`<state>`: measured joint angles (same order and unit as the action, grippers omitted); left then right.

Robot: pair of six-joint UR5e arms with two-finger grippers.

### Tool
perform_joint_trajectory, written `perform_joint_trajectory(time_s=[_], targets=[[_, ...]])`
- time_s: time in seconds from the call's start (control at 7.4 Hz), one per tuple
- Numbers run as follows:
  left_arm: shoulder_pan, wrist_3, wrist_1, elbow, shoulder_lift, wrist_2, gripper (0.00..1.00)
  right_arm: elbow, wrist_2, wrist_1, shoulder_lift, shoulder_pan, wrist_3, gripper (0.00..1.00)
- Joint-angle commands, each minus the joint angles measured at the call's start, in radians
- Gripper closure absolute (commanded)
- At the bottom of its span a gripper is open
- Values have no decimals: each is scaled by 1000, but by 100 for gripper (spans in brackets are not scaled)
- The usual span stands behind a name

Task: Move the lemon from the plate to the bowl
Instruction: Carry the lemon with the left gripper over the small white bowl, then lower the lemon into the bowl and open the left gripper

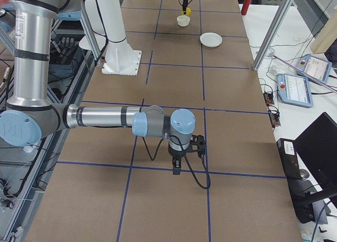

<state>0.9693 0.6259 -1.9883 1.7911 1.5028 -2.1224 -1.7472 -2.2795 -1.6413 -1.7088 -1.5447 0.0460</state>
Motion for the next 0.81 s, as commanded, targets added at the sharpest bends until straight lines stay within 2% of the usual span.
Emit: perform_joint_trajectory(time_s=[0.0, 0.14, 0.27, 0.54, 0.68], targets=[[-36, 1, -1, -21, 10, -2, 85, 0, 0, 0, 0, 0, 0, 0], [-40, 0, -3, -25, 11, -2, 46, 0, 0, 0, 0, 0, 0, 0], [-41, 0, -3, -26, 19, -4, 29, 0, 0, 0, 0, 0, 0, 0], [-49, 0, -3, -24, 30, -5, 0, 0, 0, 0, 0, 0, 0, 0], [-49, -2, -3, -26, 33, -5, 0, 0, 0, 0, 0, 0, 0, 0]])
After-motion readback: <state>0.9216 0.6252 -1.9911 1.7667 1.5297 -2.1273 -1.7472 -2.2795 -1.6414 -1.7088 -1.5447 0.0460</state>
